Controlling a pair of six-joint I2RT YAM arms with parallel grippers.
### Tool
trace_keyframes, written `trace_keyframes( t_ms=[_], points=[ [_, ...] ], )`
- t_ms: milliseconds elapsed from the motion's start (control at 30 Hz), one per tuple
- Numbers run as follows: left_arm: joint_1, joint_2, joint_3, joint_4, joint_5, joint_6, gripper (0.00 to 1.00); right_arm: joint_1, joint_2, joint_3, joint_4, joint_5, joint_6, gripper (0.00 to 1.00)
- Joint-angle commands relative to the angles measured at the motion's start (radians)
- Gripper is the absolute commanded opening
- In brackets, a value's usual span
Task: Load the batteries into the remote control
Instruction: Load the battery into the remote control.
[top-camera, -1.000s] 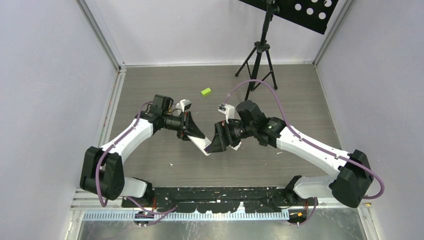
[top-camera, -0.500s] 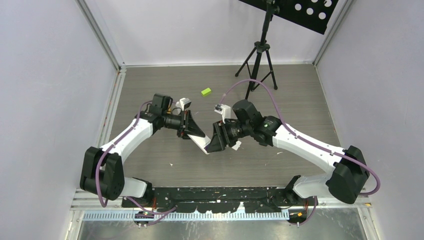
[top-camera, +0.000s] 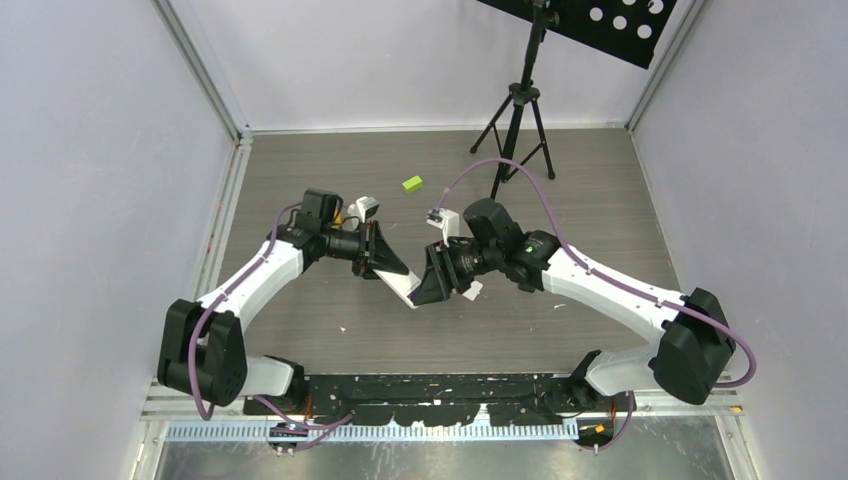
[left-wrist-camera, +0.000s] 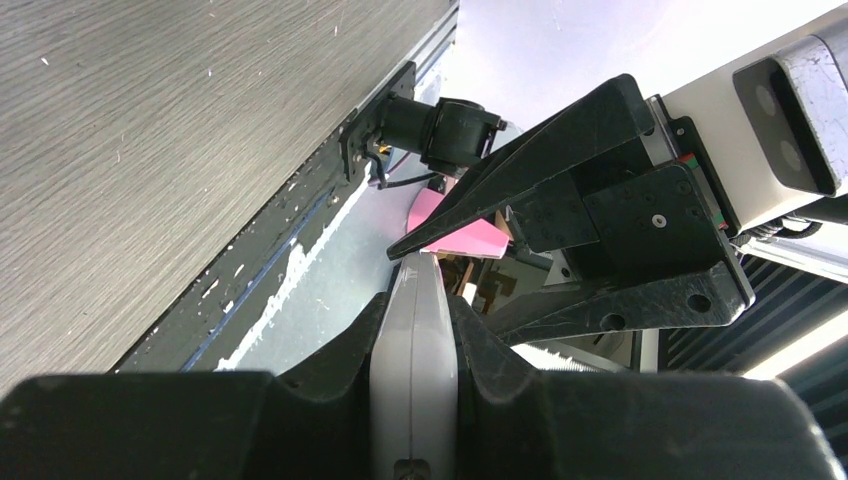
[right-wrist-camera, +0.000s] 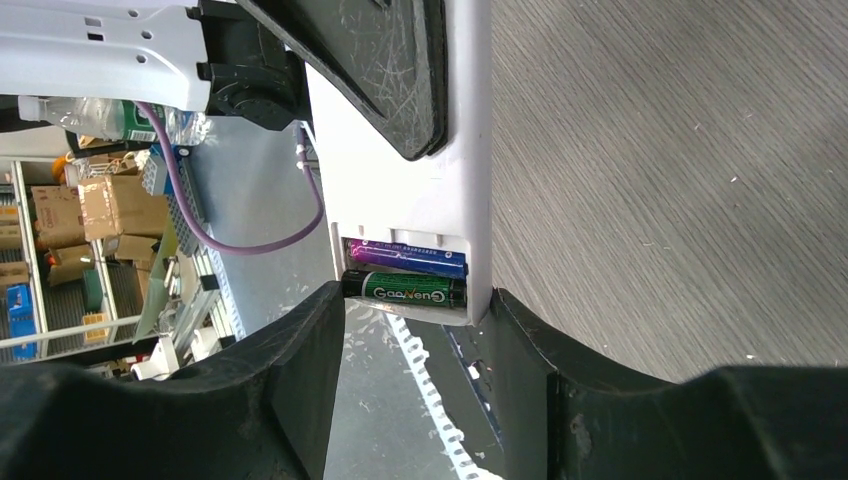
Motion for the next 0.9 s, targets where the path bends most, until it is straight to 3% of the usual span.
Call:
trace_keyframes(
  t_ms=[0,100,267,667,800,867],
  points=[
    [-0.001,-0.054,0.001,0.079,0.093,-0.066,0.0,0.002,0.019,0.004,0.057,-0.013,-0.01,0.33],
    [-0.001,-0.063,-0.001,0.093,0.097,-0.079,0.0,0.002,0.02,-0.008,0.071,-0.007,0.004,0.34],
    [-0.002,-0.087,-0.009,0.131,0.117,-0.079,0.0,-0.008,0.046,-0.02,0.09,-0.029,0.021,0.46],
    [-0.008,-0.167,-0.029,0.222,0.158,-0.107,0.0,-0.039,0.133,-0.037,0.146,-0.219,0.006,0.47],
    [-0.008,-0.169,-0.027,0.243,0.165,-0.122,0.0,-0.04,0.155,-0.037,0.121,-0.24,-0.033,0.56],
    [-0.008,-0.172,-0.028,0.246,0.167,-0.124,0.0,-0.041,0.164,-0.038,0.11,-0.266,-0.06,0.65]
  ],
)
